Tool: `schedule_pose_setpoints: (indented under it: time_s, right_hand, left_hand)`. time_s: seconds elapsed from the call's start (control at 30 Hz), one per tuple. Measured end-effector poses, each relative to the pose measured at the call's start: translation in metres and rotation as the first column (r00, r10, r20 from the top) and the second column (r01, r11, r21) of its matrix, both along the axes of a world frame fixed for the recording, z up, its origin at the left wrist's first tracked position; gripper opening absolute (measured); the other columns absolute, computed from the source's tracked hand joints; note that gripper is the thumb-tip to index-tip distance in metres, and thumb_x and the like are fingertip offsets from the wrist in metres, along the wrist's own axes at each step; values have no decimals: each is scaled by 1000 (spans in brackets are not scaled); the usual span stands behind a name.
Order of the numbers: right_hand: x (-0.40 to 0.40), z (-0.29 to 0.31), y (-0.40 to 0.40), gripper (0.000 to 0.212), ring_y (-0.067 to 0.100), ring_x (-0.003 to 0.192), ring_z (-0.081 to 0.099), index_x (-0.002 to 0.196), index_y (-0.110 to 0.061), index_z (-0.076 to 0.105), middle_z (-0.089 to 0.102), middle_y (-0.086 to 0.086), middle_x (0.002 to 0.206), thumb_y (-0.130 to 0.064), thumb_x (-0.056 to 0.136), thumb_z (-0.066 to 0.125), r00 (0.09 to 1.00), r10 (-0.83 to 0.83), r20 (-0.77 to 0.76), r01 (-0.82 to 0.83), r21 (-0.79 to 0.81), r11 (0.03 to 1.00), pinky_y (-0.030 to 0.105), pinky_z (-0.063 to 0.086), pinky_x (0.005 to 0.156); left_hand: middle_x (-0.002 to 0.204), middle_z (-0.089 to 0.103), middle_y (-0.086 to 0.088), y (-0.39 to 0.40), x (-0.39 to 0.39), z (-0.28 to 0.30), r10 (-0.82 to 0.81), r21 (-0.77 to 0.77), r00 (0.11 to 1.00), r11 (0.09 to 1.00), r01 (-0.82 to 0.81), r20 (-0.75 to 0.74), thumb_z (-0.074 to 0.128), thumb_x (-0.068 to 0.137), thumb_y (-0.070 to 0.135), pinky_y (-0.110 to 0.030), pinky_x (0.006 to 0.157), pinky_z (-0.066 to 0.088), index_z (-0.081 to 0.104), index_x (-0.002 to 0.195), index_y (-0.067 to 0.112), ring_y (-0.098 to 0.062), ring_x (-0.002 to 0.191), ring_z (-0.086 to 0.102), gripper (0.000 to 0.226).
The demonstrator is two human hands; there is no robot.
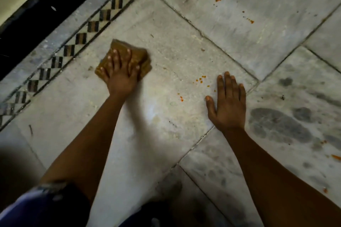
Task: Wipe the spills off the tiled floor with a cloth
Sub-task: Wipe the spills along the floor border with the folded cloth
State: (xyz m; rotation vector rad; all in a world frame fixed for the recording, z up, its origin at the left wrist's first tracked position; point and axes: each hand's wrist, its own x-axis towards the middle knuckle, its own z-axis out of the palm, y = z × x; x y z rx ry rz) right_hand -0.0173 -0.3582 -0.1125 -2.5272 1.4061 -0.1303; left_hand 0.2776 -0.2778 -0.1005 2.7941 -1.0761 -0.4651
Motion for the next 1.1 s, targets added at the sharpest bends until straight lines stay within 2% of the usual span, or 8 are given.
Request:
schedule_pose_setpoints:
  time_s: [0.1, 0.27, 0.33, 0.43, 0.6, 0.77, 0.97, 1.1]
  right_hand:
    - [1, 0, 0, 66, 28, 143, 19, 146, -7, 26, 22, 14, 155, -45, 93, 30, 1000, 2, -1, -2, -15, 1000, 44, 10, 118]
    - [1, 3, 1, 68, 28, 144, 18, 147, -7, 23, 21, 14, 155, -46, 92, 25, 1000, 12, -11, -12, -6, 1000, 43, 9, 118]
    - [0, 3, 0, 67, 28, 144, 17, 147, -7, 23, 20, 14, 155, -45, 93, 28, 1000, 7, -11, -7, -5, 1000, 43, 9, 118]
    - [0, 0, 0, 66, 28, 144, 18, 147, -7, 23, 21, 14, 155, -44, 93, 33, 1000, 5, -8, -5, -8, 1000, 43, 10, 118]
    - [0, -1, 0, 65, 28, 143, 20, 146, -6, 26, 23, 14, 154, -42, 93, 36, 1000, 10, -1, -10, -17, 1000, 44, 11, 117]
    - [0, -1, -1, 65, 28, 143, 19, 147, -7, 25, 22, 14, 155, -43, 93, 35, 1000, 10, 16, -10, -23, 1000, 44, 11, 117]
    - [-2, -2, 0, 67, 27, 144, 17, 148, -9, 22, 19, 13, 156, -46, 92, 32, 1000, 17, 17, -17, -30, 999, 41, 7, 117]
    - [-12, 0, 1, 70, 24, 146, 6, 150, -9, 11, 6, 12, 158, -50, 96, 32, 997, 68, -23, -68, 5, 998, 37, 1, 118]
  left_hand:
    - [158, -8, -6, -50, -11, -2, 41, 17, 998, 999, -41, -44, 29, 96, 52, -53, 110, -12, 5, 148, 34, -29, 144, -10, 60]
    - [158, 4, -3, -3, -95, -2, -367, -53, 930, 928, 368, 33, 28, 91, 56, -44, 113, -4, 11, 145, 38, -25, 145, 0, 59]
    - [158, 3, -2, 37, -92, 0, -424, -39, 905, 904, 425, 19, 20, 87, 61, -42, 113, -4, 5, 142, 41, -25, 145, 2, 60]
    - [158, 3, -4, 54, -50, 0, -278, 4, 960, 961, 278, 43, 24, 88, 59, -46, 112, -3, 4, 143, 38, -28, 145, 2, 62]
    - [158, -6, -7, -36, -8, -1, -22, -27, 999, 999, 21, -35, 34, 96, 49, -54, 112, -9, 10, 147, 34, -32, 143, -10, 59]
    - [158, 0, -2, -89, -62, 0, -264, -25, 964, 964, 264, 14, 34, 95, 50, -51, 111, -7, 15, 146, 38, -29, 144, -3, 56]
    - [152, 30, -5, 9, -104, 11, -598, -11, 783, 794, 608, 169, 35, 85, 58, -43, 101, 26, 35, 140, 38, -32, 133, 35, 58]
    - [146, 37, -14, 33, -63, 19, -550, 118, 809, 835, 537, 209, 30, 77, 72, -47, 96, 28, 40, 136, 35, -38, 121, 40, 71]
